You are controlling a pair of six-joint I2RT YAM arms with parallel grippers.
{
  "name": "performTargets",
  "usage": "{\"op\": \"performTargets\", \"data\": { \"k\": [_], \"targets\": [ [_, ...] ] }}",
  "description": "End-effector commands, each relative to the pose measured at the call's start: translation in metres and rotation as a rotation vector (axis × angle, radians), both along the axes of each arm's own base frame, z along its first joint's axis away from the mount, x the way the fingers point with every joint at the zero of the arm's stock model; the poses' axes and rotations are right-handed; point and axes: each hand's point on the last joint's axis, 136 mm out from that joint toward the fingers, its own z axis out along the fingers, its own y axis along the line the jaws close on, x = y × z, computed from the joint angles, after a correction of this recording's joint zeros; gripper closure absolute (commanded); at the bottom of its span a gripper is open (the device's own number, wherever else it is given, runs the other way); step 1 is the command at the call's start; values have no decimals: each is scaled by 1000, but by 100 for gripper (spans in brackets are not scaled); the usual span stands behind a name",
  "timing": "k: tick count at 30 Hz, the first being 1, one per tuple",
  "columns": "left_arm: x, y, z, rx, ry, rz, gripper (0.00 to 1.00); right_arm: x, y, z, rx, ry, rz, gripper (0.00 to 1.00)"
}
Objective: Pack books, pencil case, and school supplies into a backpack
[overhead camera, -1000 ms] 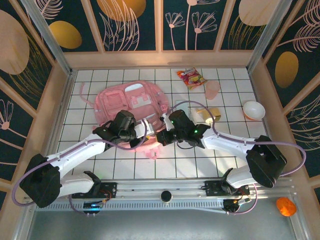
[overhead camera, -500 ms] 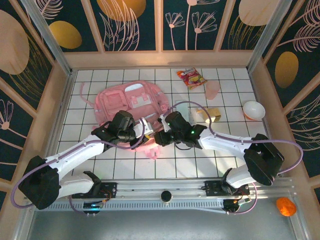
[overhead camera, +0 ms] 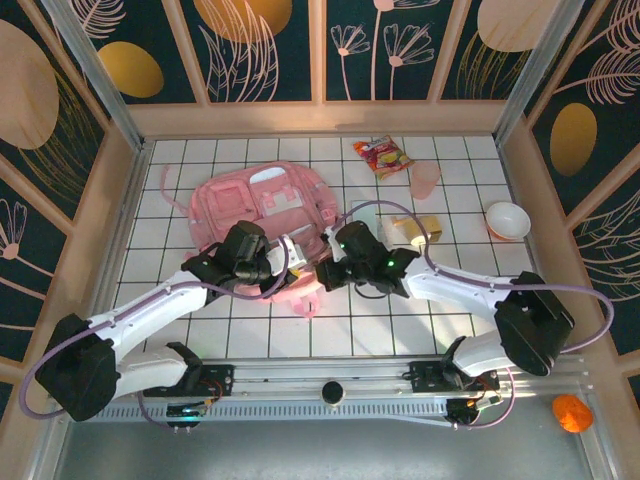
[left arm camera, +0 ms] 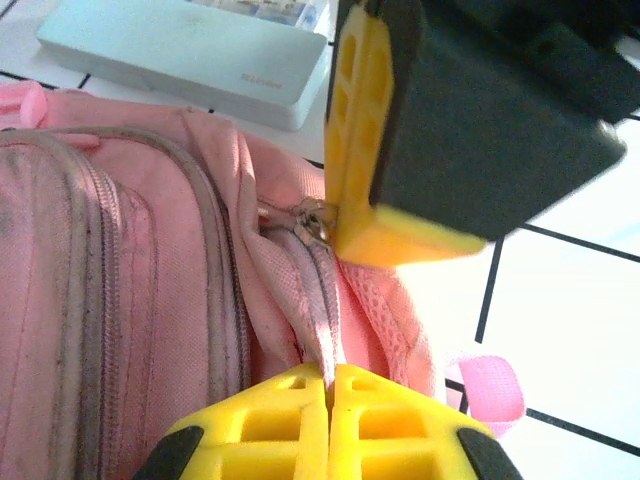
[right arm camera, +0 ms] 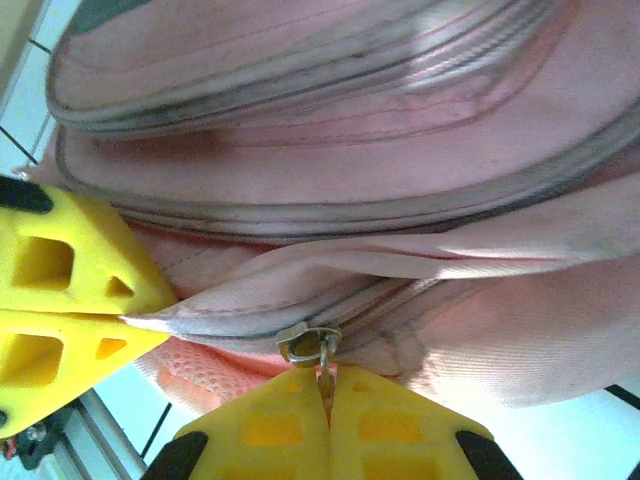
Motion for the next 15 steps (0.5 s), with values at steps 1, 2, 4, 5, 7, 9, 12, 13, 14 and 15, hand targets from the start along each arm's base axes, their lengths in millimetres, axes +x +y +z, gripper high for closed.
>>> {"op": "performTargets", "data": {
  "k": [1,2,4,5,7,9,12,13,14,15],
  "targets": [
    [-2,5,15,5,-70,-29,100,20,-44,-15,-94,-9,-101,100],
    [-3,7,15,18,-79,-28,100,24,-47,-13,-88,-13,-105,100],
    [-4,14,14,48,-91,-22,100,31,-51,-9,-82,-27,-107,100],
    [-4,17,13,63,-97,-18,100,35,-51,-7,-80,-37,-106,100],
    [-6,21,12,86,-99,-21,100,40,-52,-6,-81,-49,-103,100],
    [-13,23,10,94,-88,-50,100,45,-51,-3,-78,-60,-98,100],
    [-24,24,8,107,-69,-99,100,44,-40,4,-38,-59,-59,100],
    [-24,25,9,111,-68,-91,100,40,-32,10,-12,-62,-34,100],
    [-22,26,11,109,-70,-77,95,36,-25,16,7,-72,-11,100],
    [-17,25,15,98,-75,-53,78,29,-18,21,21,-81,17,100]
  ]
}}
